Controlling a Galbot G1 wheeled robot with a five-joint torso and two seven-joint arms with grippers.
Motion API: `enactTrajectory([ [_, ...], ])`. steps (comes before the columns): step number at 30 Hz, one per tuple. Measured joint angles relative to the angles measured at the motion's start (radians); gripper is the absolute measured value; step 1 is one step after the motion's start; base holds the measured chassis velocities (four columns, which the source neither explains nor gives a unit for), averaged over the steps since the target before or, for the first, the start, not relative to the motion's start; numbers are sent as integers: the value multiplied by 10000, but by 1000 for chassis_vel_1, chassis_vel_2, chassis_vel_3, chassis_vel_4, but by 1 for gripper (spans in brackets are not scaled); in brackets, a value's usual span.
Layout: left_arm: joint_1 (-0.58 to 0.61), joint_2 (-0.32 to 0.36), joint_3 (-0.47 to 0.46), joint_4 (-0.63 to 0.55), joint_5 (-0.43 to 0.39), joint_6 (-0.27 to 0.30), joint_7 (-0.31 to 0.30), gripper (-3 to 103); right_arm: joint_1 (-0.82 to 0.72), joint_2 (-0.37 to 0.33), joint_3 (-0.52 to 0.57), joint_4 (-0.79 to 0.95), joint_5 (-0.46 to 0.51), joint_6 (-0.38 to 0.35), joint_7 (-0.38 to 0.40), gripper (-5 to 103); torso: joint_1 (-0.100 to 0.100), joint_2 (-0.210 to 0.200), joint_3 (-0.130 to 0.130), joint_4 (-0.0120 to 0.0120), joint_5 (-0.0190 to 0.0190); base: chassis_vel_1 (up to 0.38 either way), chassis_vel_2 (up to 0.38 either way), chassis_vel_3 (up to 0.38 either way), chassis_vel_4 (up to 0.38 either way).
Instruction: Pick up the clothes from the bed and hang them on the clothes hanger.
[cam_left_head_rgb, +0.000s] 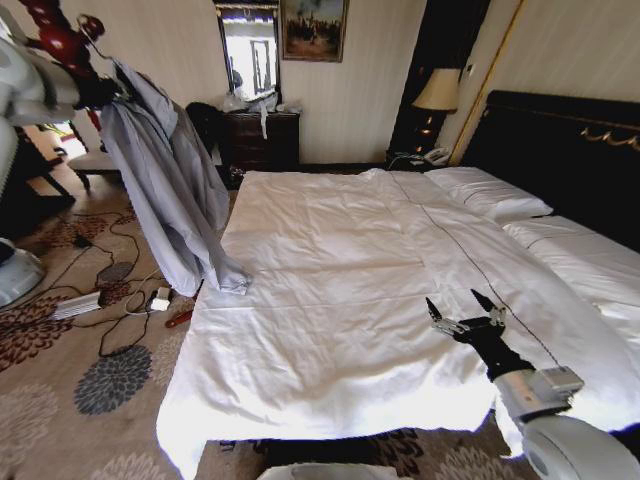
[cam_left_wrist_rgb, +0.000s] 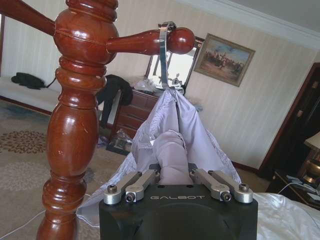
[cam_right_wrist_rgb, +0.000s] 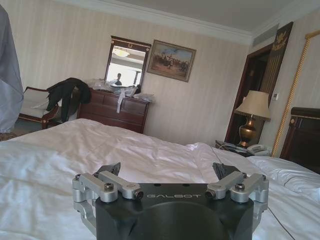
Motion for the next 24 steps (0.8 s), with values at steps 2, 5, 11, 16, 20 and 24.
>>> enactTrajectory([
  [2, 3, -3, -3, 0, -3, 0, -21, 19, 0, 0, 0, 0, 0, 0, 0, 100, 0, 0, 0, 0, 0, 0, 0, 0, 0],
  [5, 14, -29, -11, 39, -25, 0, -104, 19, 0, 0, 0, -1, 0, 0, 1, 100, 0, 0, 0, 0, -1, 0, 0, 0, 0],
  [11, 40, -29, -31, 7, -25, -1, -139, 24, 0, 0, 0, -1, 0, 0, 0, 100, 0, 0, 0, 1, 0, 0, 0, 0, 0],
  [16, 55, -33, -56, -3, 57, -2, -185, 40, 0, 0, 0, 0, 0, 0, 0, 100, 0, 0, 0, 1, 0, 0, 0, 0, 0],
  [20, 55, -25, -85, -103, 80, -1, -220, 56, 0, 0, 0, 0, 0, 0, 0, 100, 0, 0, 0, 1, 0, 0, 0, 0, 0],
  [24, 58, -21, -142, -209, 90, -1, -357, 72, 0, 0, 0, -1, 0, 0, 0, 100, 0, 0, 0, 0, 0, 0, 0, 0, 0],
])
